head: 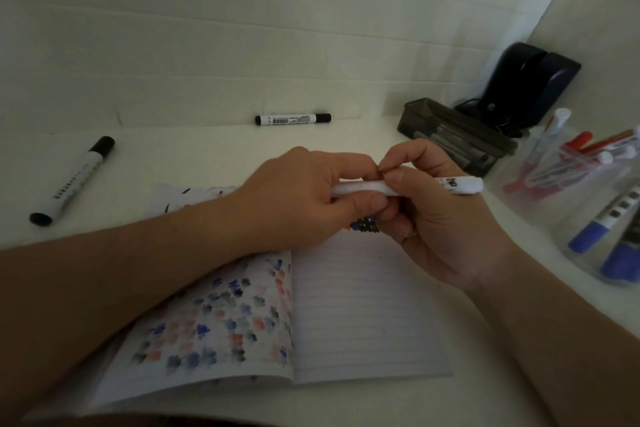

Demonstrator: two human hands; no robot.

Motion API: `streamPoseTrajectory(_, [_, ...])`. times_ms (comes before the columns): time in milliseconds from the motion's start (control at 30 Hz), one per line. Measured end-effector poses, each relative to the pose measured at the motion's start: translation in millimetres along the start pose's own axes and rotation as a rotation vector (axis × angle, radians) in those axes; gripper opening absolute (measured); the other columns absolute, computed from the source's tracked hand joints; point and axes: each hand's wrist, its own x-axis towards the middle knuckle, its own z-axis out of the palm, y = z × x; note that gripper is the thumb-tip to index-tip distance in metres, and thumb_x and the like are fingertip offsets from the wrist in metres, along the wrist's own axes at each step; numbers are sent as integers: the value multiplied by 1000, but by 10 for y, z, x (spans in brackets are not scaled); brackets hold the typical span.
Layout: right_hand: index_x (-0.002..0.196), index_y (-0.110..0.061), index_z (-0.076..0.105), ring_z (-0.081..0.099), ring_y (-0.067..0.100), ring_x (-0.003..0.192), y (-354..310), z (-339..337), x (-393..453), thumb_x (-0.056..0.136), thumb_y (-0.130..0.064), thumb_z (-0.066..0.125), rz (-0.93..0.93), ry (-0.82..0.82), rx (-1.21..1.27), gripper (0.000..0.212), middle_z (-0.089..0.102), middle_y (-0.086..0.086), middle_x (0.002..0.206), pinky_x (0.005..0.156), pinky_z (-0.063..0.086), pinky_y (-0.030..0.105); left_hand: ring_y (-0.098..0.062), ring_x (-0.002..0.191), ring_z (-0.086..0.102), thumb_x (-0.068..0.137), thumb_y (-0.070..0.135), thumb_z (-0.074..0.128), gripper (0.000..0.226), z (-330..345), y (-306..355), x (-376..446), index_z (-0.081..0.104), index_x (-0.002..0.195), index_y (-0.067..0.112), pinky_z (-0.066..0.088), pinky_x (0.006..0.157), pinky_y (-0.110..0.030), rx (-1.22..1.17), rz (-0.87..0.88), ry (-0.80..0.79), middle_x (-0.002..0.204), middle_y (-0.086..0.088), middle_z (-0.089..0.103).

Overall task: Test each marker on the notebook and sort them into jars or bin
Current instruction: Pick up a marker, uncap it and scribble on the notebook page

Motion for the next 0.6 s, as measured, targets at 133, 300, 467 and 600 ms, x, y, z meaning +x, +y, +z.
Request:
streamPoseTrajectory(133, [78,-21,71,49,18,59,22,-41,1,82,-10,66,-76,-14,-148,13,59,5,68,48,35,25,-2,62,63,84,76,51,22,-19,-8,-17,58,99,63,47,60,-30,59,-20,0,75,24,69])
streamPoseTrajectory(300, [95,-17,75,56,19,64,-113,-219,11,86,-13,52,20,-67,-76,25,62,9,71,56,49,26,1,67,58,59,90,61,81,-68,54,-25,34,127,56,46,66,-29,242,-142,-104,70,18,61])
streamPoseTrajectory(467, [92,-12,75,63,23,69,-310,-583,-50,75,-36,84,123,-117,-89,31,69,13,78,64,53,30,-2,94,55,63,89,64,85,-102,-17,-86,27,130,52,48,83,-33,307,-168,-251,104,22,49])
streamPoseTrajectory(600, [70,-10,54,37,21,50,-119,-552,-35,75,-9,76,100,1,-365,23,46,12,57,47,30,25,-4,97,39,70,94,47,67,-80,-106,-81,39,129,64,36,83,-31,456,-90,-361,98,21,41])
